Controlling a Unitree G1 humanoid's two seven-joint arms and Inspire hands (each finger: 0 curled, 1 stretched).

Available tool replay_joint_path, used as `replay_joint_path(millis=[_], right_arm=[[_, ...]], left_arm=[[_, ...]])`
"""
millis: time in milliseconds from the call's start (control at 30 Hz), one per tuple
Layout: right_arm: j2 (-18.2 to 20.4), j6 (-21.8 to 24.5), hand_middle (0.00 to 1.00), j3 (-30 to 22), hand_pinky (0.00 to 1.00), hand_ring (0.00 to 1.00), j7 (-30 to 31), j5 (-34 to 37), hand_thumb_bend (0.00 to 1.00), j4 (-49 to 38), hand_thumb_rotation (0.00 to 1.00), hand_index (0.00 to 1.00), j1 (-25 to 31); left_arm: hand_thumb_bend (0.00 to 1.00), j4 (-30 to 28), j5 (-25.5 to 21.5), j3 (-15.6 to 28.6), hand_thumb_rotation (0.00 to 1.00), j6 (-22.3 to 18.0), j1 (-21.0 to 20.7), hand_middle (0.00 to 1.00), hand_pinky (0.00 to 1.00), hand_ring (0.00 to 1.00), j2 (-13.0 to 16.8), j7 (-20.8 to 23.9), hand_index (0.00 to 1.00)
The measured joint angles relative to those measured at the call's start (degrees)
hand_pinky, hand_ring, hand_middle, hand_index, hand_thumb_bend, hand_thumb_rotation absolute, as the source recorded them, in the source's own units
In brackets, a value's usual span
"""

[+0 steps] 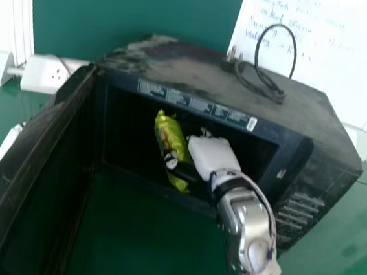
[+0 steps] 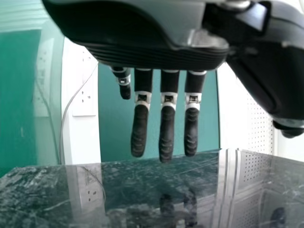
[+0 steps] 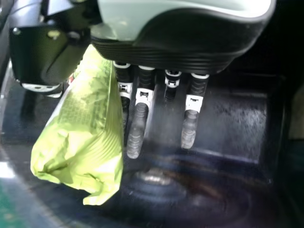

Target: Put biscuit inside oven

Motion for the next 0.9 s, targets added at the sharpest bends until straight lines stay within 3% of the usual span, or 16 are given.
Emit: replay_joint_path(millis=[600, 633, 867, 900], right_arm=[[0.0, -1.1, 0.41, 5.7, 0.45, 0.36, -15.9, 1.9, 0.52, 20.7, 0.00, 0.52, -8.6], [0.0, -1.1, 0.44, 5.9, 0.44, 0.35, -16.7, 2.2, 0.53, 21.6, 0.00, 0.50, -9.0], [0.1, -0.9, 0.41, 7.5, 0.45, 0.37, -18.6, 3.1, 0.52, 25.5, 0.00, 0.53, -11.0], [0.1, -0.9, 0.45, 7.7, 0.44, 0.36, -18.7, 3.3, 0.53, 25.8, 0.00, 0.50, -11.1]], left_arm=[[0.52, 1.5, 0.1, 0.0, 0.07, -1.8, 0.0, 0.42, 0.28, 0.36, 0.0, -0.8, 0.48], [0.51, 1.4, 0.1, 0.0, 0.07, -1.8, 0.0, 0.42, 0.28, 0.36, 0.0, -0.7, 0.48], [0.51, 1.2, -0.1, 0.0, 0.07, -1.6, 0.0, 0.42, 0.29, 0.37, -0.1, -0.4, 0.48], [0.52, 1.3, -0.1, 0.0, 0.07, -1.6, 0.0, 0.42, 0.29, 0.37, -0.1, -0.4, 0.48]])
